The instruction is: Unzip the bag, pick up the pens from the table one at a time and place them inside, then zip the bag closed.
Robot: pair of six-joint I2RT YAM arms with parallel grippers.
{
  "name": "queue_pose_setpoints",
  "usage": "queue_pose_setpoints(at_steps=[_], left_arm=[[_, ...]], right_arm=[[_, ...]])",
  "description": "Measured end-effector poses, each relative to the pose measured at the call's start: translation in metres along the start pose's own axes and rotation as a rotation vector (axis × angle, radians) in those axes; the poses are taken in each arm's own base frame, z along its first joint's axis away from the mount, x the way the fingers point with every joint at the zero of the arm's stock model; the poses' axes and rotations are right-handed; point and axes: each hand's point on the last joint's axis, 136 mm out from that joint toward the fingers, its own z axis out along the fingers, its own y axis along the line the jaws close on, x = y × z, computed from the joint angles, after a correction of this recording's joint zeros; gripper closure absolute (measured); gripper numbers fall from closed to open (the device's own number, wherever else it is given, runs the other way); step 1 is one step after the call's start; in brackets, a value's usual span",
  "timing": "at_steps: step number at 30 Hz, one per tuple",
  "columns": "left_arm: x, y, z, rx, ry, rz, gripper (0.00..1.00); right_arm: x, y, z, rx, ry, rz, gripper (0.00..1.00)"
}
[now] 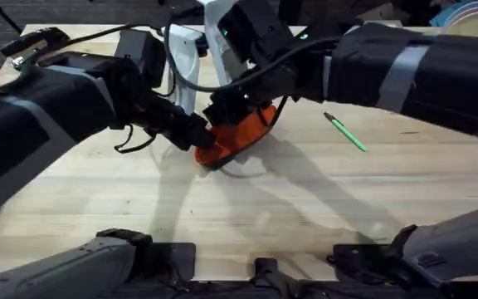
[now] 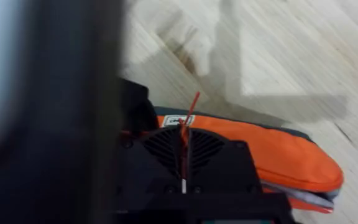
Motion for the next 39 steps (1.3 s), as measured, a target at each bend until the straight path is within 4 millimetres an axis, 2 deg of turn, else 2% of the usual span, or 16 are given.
queue_pose_setpoints(at_steps=[13, 14, 15, 17, 20, 21, 22, 27, 39], left_arm=[[0.000, 0.000, 0.000, 0.001, 0.001, -0.008, 0.958], [0.000, 0.000, 0.000, 0.001, 0.001, -0.008, 0.958], [0.001, 0.000, 0.000, 0.002, 0.004, -0.006, 0.958], [0.003, -0.001, 0.000, 0.004, 0.011, -0.005, 0.958], [0.004, -0.001, 0.000, 0.003, 0.013, -0.003, 0.958], [0.004, -0.001, 0.000, 0.003, 0.013, 0.000, 0.958], [0.004, -0.001, 0.000, 0.003, 0.012, 0.002, 0.958], [0.004, -0.001, 0.001, 0.006, 0.012, 0.017, 0.958], [0.003, -0.001, 0.001, 0.006, 0.010, 0.017, 0.958]], right_arm=[[0.001, 0.012, 0.001, -0.042, 0.006, 0.011, 0.968], [0.001, 0.012, 0.001, -0.042, 0.006, 0.014, 0.945], [0.001, 0.010, 0.001, -0.036, 0.005, 0.015, 0.876], [0.001, 0.000, 0.000, -0.003, 0.003, 0.030, 0.617], [0.000, -0.021, -0.003, 0.065, -0.004, 0.060, 0.161], [-0.001, -0.026, -0.003, 0.082, -0.006, 0.065, 0.060], [-0.001, -0.029, -0.004, 0.092, -0.006, 0.069, 0.019], [0.002, -0.032, -0.008, 0.131, 0.003, 0.065, 0.005], [0.003, -0.032, -0.034, 0.178, -0.003, 0.026, 0.004]])
